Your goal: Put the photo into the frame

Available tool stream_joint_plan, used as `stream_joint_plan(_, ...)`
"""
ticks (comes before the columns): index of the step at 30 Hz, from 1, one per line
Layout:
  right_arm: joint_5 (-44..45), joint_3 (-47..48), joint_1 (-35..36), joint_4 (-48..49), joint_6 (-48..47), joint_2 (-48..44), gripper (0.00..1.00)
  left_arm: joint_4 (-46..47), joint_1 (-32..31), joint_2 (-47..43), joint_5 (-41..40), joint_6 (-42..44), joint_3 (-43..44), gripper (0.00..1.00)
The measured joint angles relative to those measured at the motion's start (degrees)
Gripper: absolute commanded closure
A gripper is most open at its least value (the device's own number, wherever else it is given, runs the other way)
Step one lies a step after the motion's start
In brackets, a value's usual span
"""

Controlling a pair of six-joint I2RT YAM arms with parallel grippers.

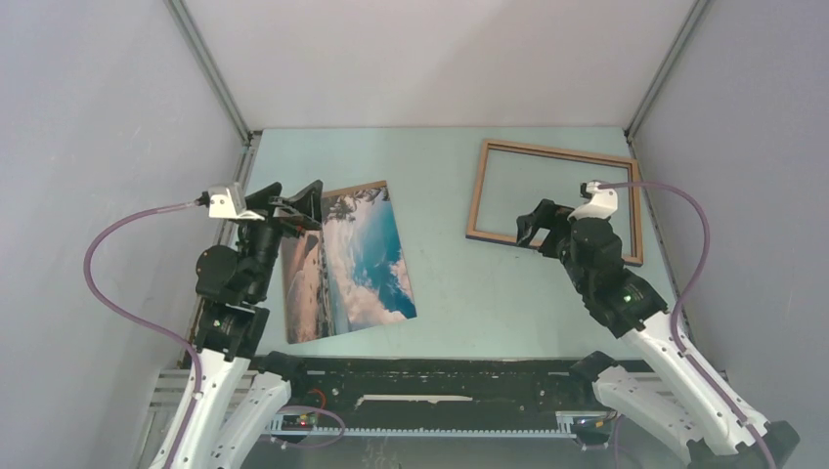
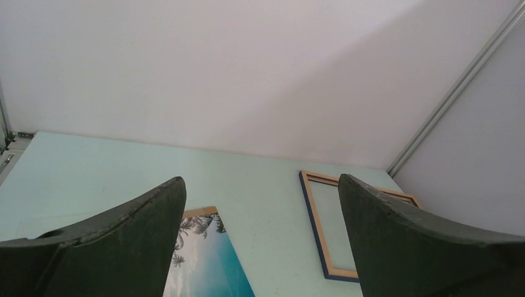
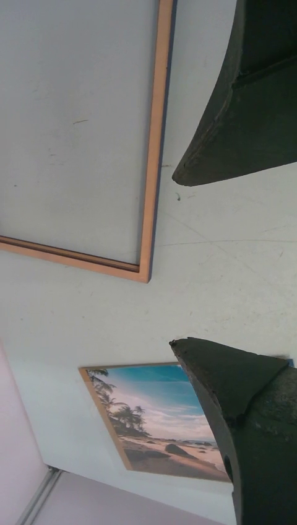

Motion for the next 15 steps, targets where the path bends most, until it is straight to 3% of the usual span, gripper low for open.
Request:
stream_joint_plan(7,2.7,-0.3,0.3,7.2,1.2,6.6,0.0,1.2,0.1,0.9,-0.2,-0.1,0.0,0.0)
stream_joint_plan(15,10.9,-0.3,0.1,17.1,15.5,26.1,0.0,1.6,0.2,2.1,-0.2,-0.1,0.0,0.0)
